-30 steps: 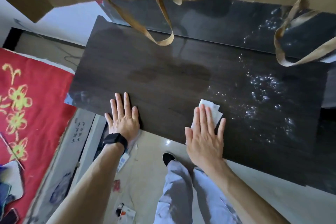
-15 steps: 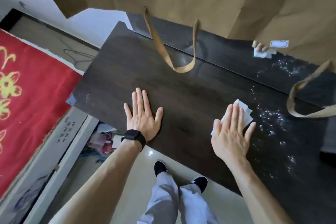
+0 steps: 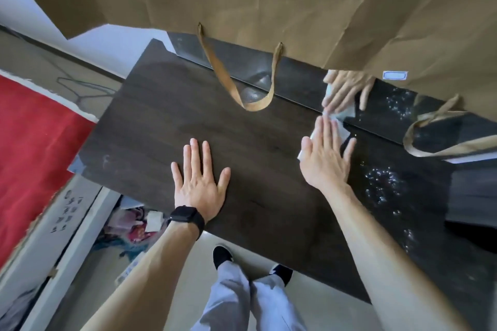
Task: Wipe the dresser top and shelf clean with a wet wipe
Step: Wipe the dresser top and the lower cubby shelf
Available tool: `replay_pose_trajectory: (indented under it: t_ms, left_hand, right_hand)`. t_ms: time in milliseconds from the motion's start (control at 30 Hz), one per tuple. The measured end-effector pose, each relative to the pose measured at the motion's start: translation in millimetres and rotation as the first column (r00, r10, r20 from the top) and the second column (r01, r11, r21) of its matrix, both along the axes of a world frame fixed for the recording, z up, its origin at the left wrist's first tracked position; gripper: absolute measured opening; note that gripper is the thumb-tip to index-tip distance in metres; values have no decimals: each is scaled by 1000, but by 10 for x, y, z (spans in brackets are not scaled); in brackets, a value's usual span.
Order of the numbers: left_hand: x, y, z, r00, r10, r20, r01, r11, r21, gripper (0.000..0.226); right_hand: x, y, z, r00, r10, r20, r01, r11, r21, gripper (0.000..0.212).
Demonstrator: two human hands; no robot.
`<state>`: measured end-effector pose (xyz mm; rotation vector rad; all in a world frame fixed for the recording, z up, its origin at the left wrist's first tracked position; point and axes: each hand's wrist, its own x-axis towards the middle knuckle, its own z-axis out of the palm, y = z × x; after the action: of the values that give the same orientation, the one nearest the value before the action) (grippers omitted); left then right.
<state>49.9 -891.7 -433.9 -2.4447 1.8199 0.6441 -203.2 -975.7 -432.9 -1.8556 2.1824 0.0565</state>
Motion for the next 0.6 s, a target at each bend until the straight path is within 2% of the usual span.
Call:
replay_pose_trajectory:
  t_ms: [67, 100, 167, 267, 367, 433, 500, 533, 600]
  left_hand:
    - [-2, -9, -8, 1000, 0, 5, 0, 1000, -6, 75]
    - [0, -2, -12, 1000, 4, 8, -4, 1000, -7, 75]
    - [10, 8, -13, 1000, 6, 12, -6, 1000, -7, 75]
    - [4, 13, -37, 1000, 2, 10, -2, 1000, -8, 75]
    - [-10, 12, -67, 999, 25, 29, -24, 999, -26, 75]
    - [-53, 31, -63, 998, 6, 66, -1, 997, -76, 72]
    - [-275, 52, -39, 991, -117, 66, 122, 989, -86, 70]
    - [-446, 65, -42, 983, -175, 51, 179, 980, -88, 70]
    - [-829, 77, -39, 985, -175, -2, 174, 981, -82, 71]
  right_hand:
    - [-205, 135, 37, 988, -154, -15, 154, 988, 6, 65]
    - [-151, 147, 31, 985, -168, -28, 168, 986, -4, 66]
    - [178, 50, -1, 998, -61, -12, 61, 998, -20, 67]
    - [698, -163, -50, 978, 209, 23, -207, 976, -68, 66]
    - [488, -183, -41, 959, 283, 24, -281, 959, -45, 64]
    - [5, -21, -66, 984, 178, 21, -177, 983, -44, 63]
    - [-582, 186, -51, 1000, -10, 8, 11, 999, -35, 63]
    - [-847, 288, -25, 994, -111, -5, 111, 994, -24, 64]
    - [-1192, 443, 37, 958, -284, -27, 284, 959, 9, 65]
